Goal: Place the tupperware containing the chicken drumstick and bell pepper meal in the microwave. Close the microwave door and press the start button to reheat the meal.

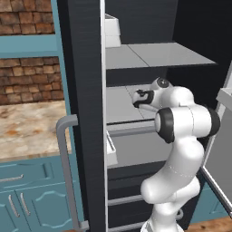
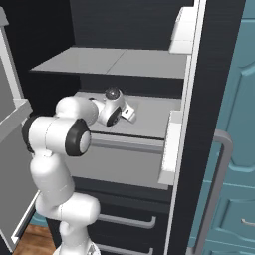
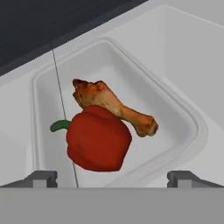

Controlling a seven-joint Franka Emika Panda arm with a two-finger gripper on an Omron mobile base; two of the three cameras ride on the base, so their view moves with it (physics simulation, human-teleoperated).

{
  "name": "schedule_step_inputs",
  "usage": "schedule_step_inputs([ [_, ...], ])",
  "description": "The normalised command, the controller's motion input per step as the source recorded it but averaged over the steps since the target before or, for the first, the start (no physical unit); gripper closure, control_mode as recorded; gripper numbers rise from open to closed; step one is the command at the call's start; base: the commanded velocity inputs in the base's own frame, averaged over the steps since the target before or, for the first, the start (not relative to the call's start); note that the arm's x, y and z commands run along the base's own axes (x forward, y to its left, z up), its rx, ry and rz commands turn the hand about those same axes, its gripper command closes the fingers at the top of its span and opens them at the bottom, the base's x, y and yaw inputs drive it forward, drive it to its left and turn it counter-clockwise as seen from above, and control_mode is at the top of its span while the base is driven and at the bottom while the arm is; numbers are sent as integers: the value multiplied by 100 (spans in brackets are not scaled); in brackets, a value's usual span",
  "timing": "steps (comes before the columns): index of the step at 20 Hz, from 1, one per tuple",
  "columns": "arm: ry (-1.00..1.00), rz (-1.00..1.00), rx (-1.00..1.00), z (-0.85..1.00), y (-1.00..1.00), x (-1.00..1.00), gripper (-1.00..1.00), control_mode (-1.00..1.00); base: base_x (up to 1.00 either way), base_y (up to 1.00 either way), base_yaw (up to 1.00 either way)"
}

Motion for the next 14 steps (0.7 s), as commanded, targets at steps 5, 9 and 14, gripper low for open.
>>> schedule_step_inputs([
  [5, 9, 0, 1, -13, 0, 39, -100, -100, 0, 0, 0],
  [9, 9, -2, 0, -31, 0, 21, -100, -100, 0, 0, 0],
  [14, 13, -13, -2, -56, 0, 5, -100, -100, 0, 0, 0],
])
